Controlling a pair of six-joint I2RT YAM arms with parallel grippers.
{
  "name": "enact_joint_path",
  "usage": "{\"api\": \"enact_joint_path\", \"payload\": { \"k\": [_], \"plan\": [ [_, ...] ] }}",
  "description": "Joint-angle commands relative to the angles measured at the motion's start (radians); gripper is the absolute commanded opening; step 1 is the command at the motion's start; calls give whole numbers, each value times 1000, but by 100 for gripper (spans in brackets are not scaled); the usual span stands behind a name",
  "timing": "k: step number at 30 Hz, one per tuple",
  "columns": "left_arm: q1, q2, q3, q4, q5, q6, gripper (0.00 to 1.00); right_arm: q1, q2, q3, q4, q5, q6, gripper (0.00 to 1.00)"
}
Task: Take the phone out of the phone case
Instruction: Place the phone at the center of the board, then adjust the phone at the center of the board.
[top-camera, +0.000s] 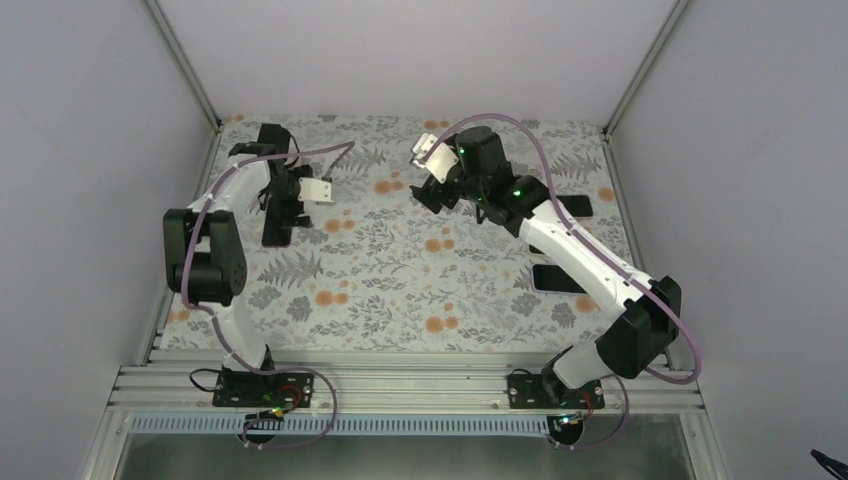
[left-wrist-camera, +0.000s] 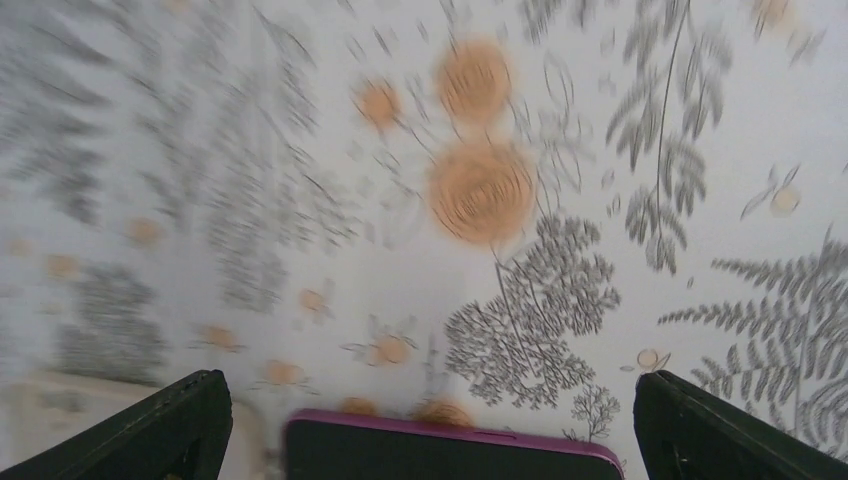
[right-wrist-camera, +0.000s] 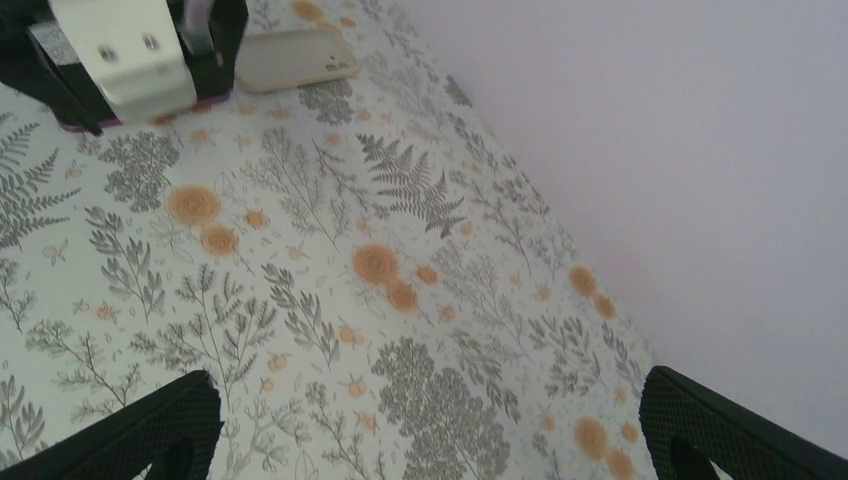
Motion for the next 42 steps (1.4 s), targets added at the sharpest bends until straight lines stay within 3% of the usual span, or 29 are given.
{"api": "enact_joint_path", "payload": {
  "k": [1,12,20,28,42],
  "plan": [
    [-35,-125,-3,30,128,-129,100,-81,-64,-4,-88,-71,4,99],
    [-92,-284,26,201,258,-621,100,-511,-136,-119,-266,-280,9,99],
    [-93,-332,-40,245,381,-758,100,-858,-47,-171,-300,-453,107,99],
    [-93,-377,-130,305,406,-851,100,-964,93,-157,-224,-448,256,99],
    [-93,-452,-209,383,414,-932,100,-977,348,-103,-104,-322,543,99]
  ]
}}
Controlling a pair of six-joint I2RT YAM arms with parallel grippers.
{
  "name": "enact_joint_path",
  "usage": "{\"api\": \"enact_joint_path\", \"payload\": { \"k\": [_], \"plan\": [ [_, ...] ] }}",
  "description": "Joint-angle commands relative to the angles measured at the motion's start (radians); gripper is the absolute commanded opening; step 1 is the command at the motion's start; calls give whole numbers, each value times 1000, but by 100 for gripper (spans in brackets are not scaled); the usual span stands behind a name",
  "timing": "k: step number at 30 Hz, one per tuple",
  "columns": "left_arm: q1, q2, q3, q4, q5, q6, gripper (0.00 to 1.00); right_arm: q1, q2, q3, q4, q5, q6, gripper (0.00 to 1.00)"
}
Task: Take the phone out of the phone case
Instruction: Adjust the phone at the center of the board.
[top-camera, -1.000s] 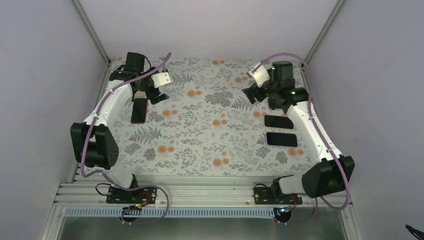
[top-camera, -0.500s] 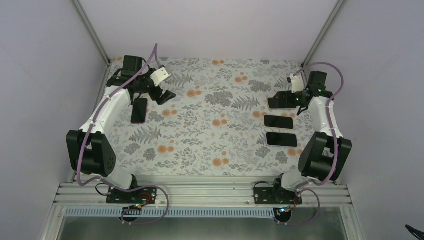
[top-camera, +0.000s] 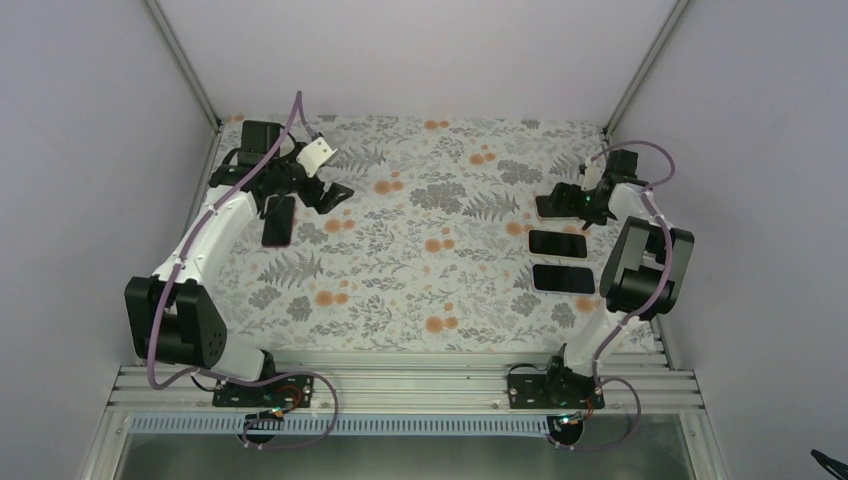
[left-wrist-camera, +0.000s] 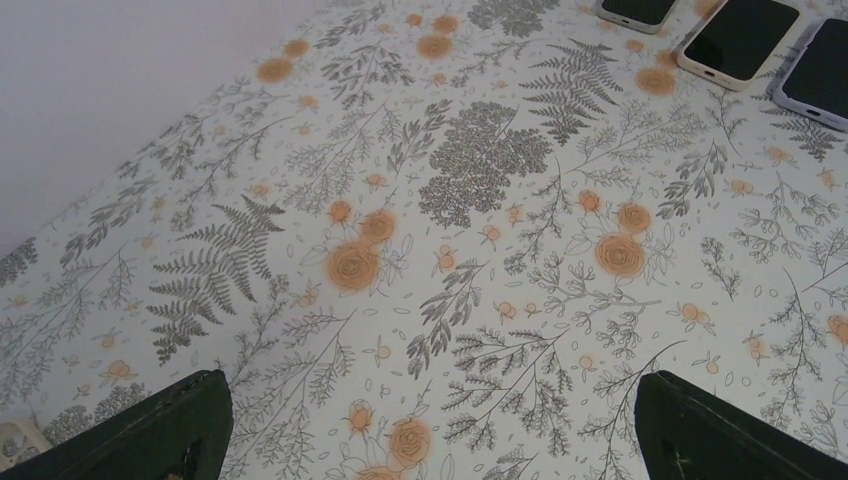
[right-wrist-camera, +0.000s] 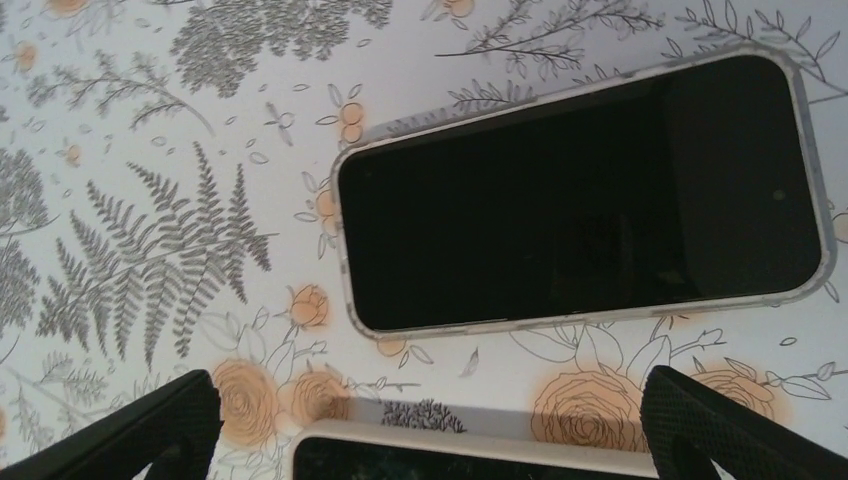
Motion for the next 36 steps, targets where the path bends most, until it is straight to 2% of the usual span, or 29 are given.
{"api": "enact_joint_path", "payload": {
  "k": [1,12,21,29,36],
  "plan": [
    [-4,-29,-13,39,33,-20,100,-16,44,30,58,26,111,99],
    [-4,-42,-26,43,68,-11,100,-23,175,73,80,48,248,99],
    [-5,-51,-22,44,83,-19,100,-24,293,204,76,-35,285,99],
    [-4,-54,-31,46,82,-14,100,27,422,358,37,-71,236,99],
    [-4,-53,-26,43,82,-14,100,133,497,468,-22,35,104,99]
  ]
}}
